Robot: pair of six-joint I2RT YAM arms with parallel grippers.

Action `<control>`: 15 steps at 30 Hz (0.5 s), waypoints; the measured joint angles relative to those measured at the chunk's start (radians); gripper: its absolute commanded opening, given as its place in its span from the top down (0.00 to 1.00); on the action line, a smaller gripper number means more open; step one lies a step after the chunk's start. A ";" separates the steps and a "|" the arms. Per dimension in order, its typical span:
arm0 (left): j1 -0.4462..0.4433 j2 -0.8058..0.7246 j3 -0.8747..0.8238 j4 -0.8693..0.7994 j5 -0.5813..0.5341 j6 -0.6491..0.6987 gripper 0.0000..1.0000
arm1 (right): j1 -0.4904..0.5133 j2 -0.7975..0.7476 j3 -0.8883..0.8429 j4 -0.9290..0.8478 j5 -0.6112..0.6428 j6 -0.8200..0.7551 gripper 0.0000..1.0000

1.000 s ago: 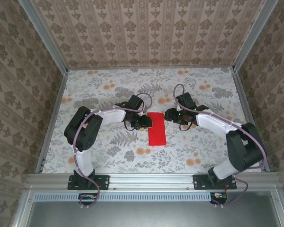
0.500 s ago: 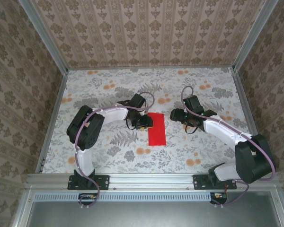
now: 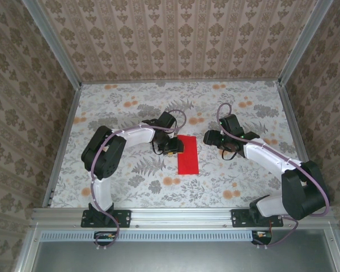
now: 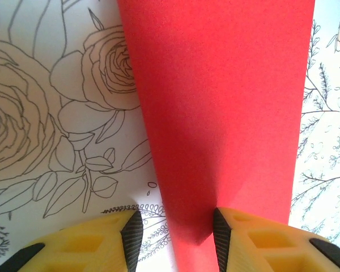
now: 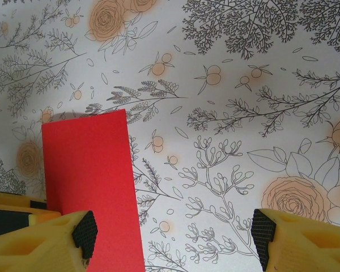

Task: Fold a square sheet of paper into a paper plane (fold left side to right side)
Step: First fold in half a square sheet of paper at the center of the table.

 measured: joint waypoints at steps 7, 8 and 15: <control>-0.001 0.003 0.005 -0.008 -0.003 0.000 0.58 | 0.000 0.000 -0.002 0.003 0.000 0.000 0.24; -0.001 0.003 0.005 -0.008 -0.004 0.000 0.58 | 0.000 0.000 -0.002 0.003 0.000 0.000 0.24; -0.006 0.003 0.008 -0.011 -0.014 0.000 0.58 | 0.000 0.000 -0.006 0.007 -0.029 0.000 0.26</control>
